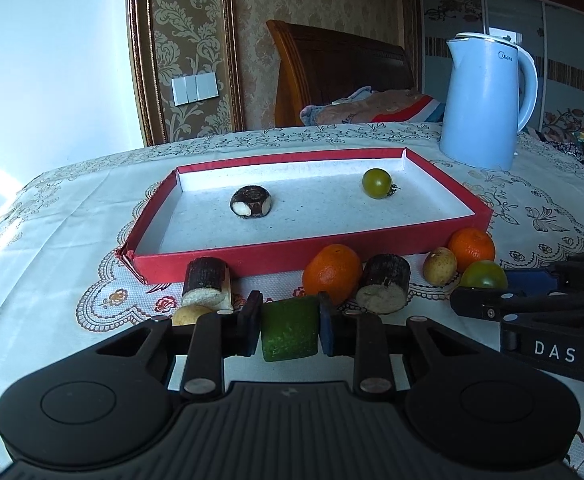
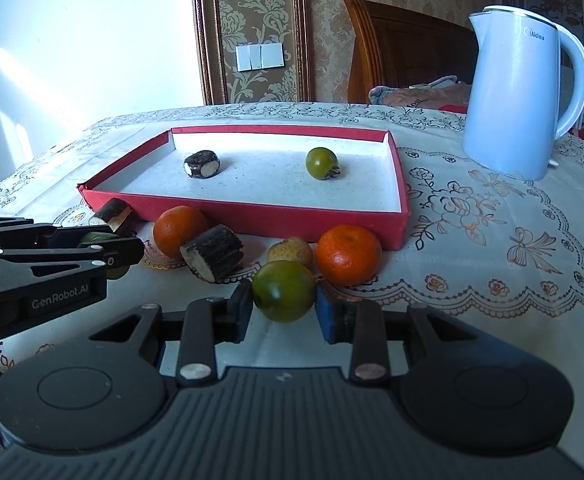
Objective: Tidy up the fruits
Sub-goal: 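Close left tool on the cucumber chunk while right tool grasps the green lime, then lift and carry the cucumber chunk and lime over the red tray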
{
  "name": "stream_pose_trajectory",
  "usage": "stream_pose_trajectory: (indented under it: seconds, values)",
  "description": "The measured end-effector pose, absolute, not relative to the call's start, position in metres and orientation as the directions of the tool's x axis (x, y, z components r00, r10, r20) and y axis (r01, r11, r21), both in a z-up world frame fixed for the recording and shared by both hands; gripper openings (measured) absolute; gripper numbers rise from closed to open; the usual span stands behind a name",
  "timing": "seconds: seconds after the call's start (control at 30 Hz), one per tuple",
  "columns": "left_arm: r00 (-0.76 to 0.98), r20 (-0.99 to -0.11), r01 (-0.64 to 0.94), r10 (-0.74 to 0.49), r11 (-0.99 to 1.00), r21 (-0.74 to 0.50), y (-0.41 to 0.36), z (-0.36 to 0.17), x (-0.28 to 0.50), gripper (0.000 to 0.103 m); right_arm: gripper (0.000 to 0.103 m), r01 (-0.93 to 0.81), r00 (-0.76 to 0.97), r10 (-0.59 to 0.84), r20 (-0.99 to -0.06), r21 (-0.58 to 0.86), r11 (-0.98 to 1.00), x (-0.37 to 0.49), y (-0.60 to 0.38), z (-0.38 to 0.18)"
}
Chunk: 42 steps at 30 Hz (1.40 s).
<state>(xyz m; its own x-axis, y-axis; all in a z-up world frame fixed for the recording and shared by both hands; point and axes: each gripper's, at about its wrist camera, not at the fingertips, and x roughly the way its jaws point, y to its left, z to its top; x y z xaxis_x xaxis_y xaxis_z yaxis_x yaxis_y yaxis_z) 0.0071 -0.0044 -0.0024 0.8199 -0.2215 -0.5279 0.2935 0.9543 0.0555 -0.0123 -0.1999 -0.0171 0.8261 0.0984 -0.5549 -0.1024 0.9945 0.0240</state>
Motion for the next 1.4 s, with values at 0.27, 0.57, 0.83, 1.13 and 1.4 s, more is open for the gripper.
stream_pose_trajectory:
  seconds: [0.27, 0.57, 0.83, 1.13, 1.4]
  values:
    - [0.824, -0.519, 0.294, -0.228, 0.955, 0.047, -0.01, 0.009, 0.014, 0.028, 0.032, -0.092, 0.841, 0.092, -0.533, 0.026, 0.995, -0.009, -0.202, -0.006]
    - [0.832, -0.507, 0.283, -0.223, 0.958, 0.043, -0.016, 0.02, 0.032, 0.028, 0.032, -0.078, 0.852, 0.073, -0.518, 0.012, 0.997, 0.006, -0.202, 0.005]
    - [0.831, -0.517, 0.263, -0.202, 0.964, 0.045, -0.021, 0.021, 0.055, 0.028, 0.032, -0.064, 0.858, 0.056, -0.51, 0.003, 0.998, 0.03, -0.203, 0.014]
    - [0.823, -0.543, 0.213, -0.168, 0.977, 0.02, -0.024, 0.019, 0.093, 0.028, 0.032, -0.026, 0.858, 0.019, -0.514, -0.007, 1.0, 0.068, -0.204, 0.015]
    - [0.803, -0.581, 0.176, -0.128, 0.984, 0.027, -0.024, 0.006, 0.121, 0.028, 0.032, 0.007, 0.827, 0.004, -0.563, 0.018, 1.0, 0.101, -0.213, 0.003]
